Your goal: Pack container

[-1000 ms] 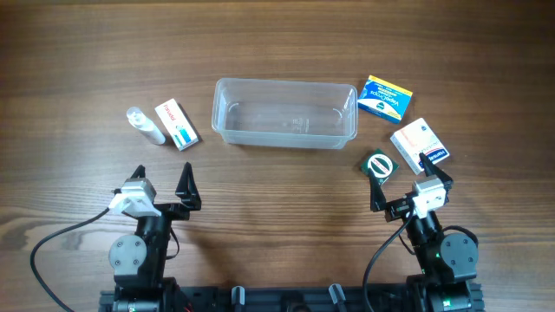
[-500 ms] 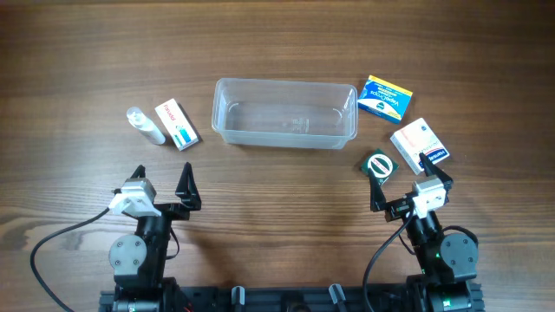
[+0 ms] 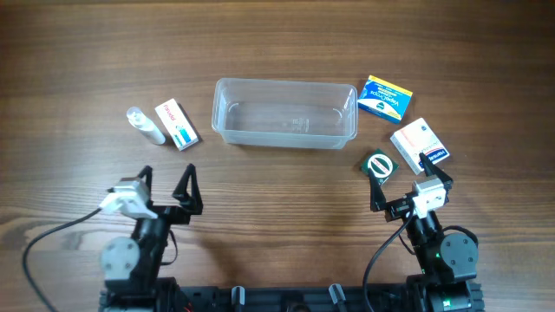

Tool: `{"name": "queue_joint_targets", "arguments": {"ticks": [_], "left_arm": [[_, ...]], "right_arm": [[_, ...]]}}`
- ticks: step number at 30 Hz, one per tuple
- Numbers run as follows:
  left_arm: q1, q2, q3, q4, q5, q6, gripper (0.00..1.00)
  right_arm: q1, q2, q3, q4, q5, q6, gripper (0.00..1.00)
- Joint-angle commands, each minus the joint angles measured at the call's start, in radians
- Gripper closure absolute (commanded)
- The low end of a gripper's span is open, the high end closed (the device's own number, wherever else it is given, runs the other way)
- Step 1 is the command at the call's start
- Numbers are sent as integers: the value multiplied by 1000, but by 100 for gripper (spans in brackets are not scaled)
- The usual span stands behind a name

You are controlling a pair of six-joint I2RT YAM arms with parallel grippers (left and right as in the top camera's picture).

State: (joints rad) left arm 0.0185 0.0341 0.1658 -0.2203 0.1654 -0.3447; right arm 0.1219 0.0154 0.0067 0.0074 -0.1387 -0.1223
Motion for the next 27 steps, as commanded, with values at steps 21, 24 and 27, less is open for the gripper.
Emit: {"name": "queue_joint_targets", "arguments": {"ticks": [21, 24, 27], "left_arm": [[1, 1296, 1097, -785, -340, -267, 3], [3, 1347, 1097, -779, -397, -359, 0], [6, 1419, 1097, -741, -402, -375, 1]], "right_arm": [[2, -2, -2, 6, -19, -9, 0], [2, -2, -2, 5, -19, -9, 0], [2, -2, -2, 5, -19, -9, 0]]}}
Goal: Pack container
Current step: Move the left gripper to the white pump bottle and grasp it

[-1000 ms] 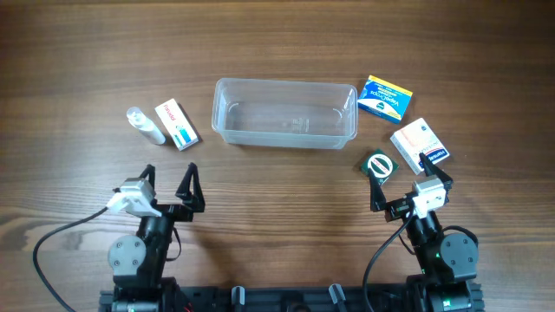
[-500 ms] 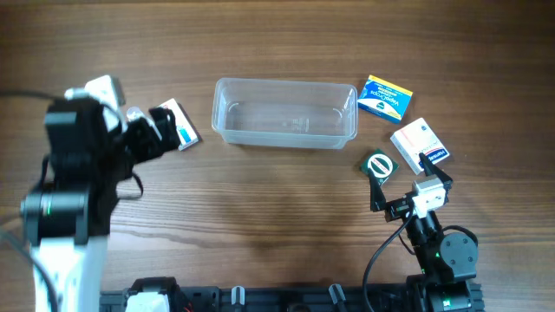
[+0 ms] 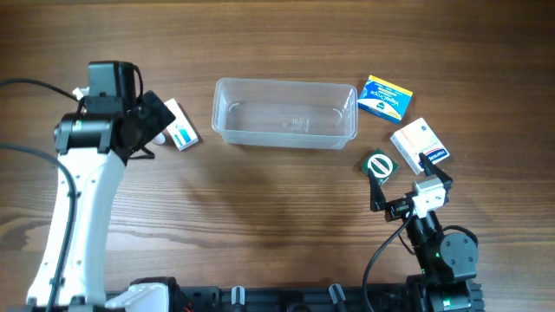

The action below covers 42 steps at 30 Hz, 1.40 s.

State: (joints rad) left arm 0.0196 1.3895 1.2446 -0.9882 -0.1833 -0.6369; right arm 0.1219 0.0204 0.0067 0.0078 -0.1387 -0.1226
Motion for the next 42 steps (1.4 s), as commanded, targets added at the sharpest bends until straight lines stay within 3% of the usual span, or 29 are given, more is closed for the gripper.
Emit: {"name": "queue_joint_targets", "arguments": {"ticks": [1, 9, 25, 29, 35, 40, 42], "left_arm": [[5, 92, 18, 46, -53, -83, 1], [6, 225, 18, 143, -54, -84, 14], [12, 346, 16, 189, -129, -131, 12], [12, 363, 16, 191, -128, -130, 22], [12, 366, 16, 192, -132, -130, 29], [12, 367, -24, 227, -133, -130, 25], [13, 367, -24, 230, -133, -130, 28]], "right_arm": [[2, -6, -2, 5, -19, -9, 0], [2, -6, -2, 5, -19, -8, 0], [2, -6, -2, 5, -19, -8, 0], [2, -6, -2, 5, -19, -8, 0], [2, -6, -2, 5, -19, -9, 0], [2, -6, -2, 5, -19, -9, 0], [2, -6, -2, 5, -19, -8, 0]]}}
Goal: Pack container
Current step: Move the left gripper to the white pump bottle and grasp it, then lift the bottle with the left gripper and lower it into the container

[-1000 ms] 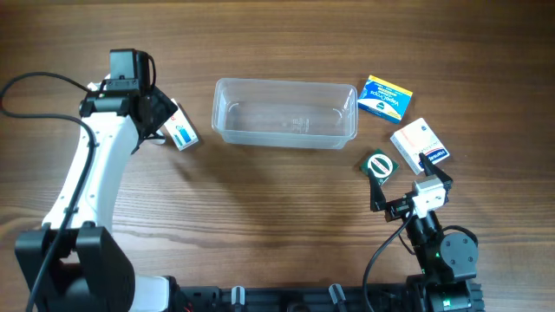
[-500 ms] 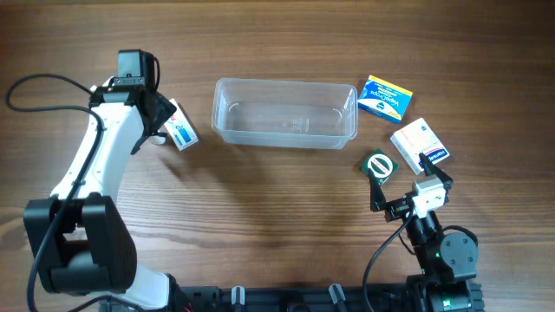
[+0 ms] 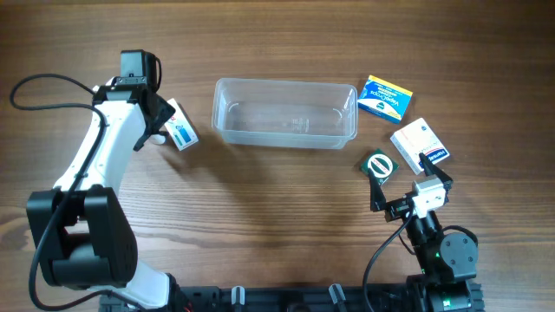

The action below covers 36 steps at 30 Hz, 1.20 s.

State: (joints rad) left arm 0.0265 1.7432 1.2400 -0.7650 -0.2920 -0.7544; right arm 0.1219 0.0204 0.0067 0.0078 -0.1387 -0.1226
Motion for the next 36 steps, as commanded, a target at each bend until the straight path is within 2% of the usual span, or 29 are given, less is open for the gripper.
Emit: {"name": "queue_joint_targets", "arguments": {"ticks": [1, 6, 9, 12, 13, 15, 18, 20, 27, 35, 36], "left_arm": [[5, 13, -19, 6, -24, -12, 31], [10, 18, -32, 14, -25, -11, 32], [12, 18, -32, 5, -25, -8, 44], [12, 18, -32, -2, -35, 0, 47], [12, 18, -32, -2, -39, 22, 51], [12, 18, -32, -1, -44, 77, 52], [12, 17, -32, -1, -57, 126, 67], [12, 17, -32, 0, -58, 126, 73], [12, 1, -20, 14, -58, 128, 72], [10, -246, 17, 38, -27, 293, 71], [8, -283, 17, 51, 7, 330, 68]], "right_arm": [[2, -6, -2, 5, -19, -9, 0], [2, -6, -2, 5, -20, -9, 0], [2, -6, -2, 5, -19, -9, 0], [2, -6, -2, 5, -19, -9, 0], [2, -6, -2, 5, -19, -9, 0], [2, -6, -2, 5, -19, -9, 0], [2, -6, -2, 5, -19, -8, 0], [2, -6, -2, 5, -19, -8, 0], [2, -6, -2, 5, -19, -9, 0], [2, -6, -2, 5, -19, -9, 0], [2, -6, -2, 5, -19, -8, 0]]}}
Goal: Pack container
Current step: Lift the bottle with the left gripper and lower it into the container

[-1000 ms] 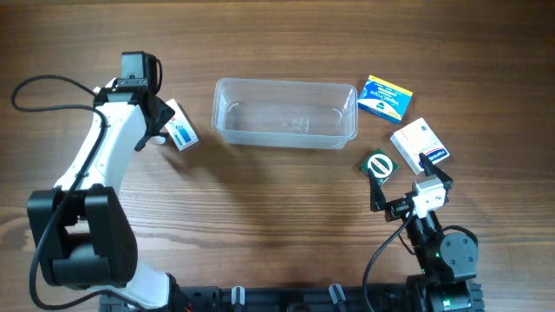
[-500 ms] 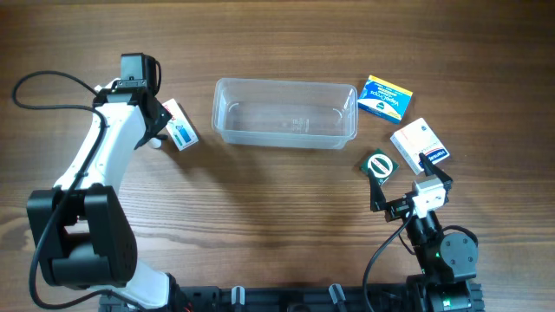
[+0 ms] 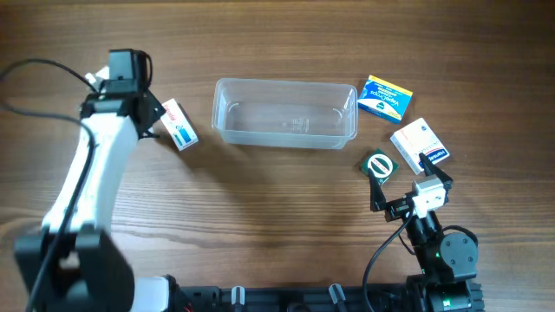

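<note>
A clear plastic container (image 3: 286,83) stands empty at the table's middle back. Left of it lies a white box with red and blue print (image 3: 178,126). My left gripper (image 3: 147,121) is right beside that box, over the spot of a small clear bottle, which the arm hides; its jaws do not show. At the right lie a blue box (image 3: 384,97), a white box (image 3: 418,140) and a round green tin (image 3: 379,165). My right gripper (image 3: 408,184) rests open near the front, just short of the tin.
The left arm (image 3: 87,191) stretches from the front left corner up to the back left. Cables trail at the front on both sides. Wooden table (image 3: 277,217) between the arms and the container.
The left arm has changed its pose and looks larger in the overhead view; its gripper stays beside the white box, over the bottle's spot. The right arm has not moved.
Both grippers first rested open at the front, with the bottle and white box lying left of the container. Then the left arm was out over the bottle. Later its gripper was down at the bottle, where it still is.
</note>
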Tool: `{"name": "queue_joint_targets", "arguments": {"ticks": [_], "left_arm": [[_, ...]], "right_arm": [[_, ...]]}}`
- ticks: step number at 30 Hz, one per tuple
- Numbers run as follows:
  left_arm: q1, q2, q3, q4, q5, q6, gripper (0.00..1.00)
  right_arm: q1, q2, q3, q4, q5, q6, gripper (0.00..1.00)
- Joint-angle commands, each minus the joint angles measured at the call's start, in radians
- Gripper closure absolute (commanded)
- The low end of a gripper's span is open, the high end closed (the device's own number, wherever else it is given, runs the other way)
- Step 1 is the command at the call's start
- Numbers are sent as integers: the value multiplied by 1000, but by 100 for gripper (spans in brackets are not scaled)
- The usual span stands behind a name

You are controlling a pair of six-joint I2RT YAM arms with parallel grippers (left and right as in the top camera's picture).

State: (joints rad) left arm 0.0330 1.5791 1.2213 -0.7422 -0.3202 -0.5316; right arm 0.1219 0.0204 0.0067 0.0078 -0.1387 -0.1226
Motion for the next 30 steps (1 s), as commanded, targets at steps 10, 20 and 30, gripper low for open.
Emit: {"name": "queue_joint_targets", "arguments": {"ticks": [10, 20, 30], "left_arm": [[-135, -340, 36, 158, 310, 170, 71], [-373, -331, 36, 230, 331, 189, 71], [-426, -162, 36, 247, 330, 355, 71]], "right_arm": [[2, -6, -2, 5, -19, -8, 0], [2, -6, -2, 5, -19, -8, 0], [2, -6, -2, 5, -19, -9, 0]]}}
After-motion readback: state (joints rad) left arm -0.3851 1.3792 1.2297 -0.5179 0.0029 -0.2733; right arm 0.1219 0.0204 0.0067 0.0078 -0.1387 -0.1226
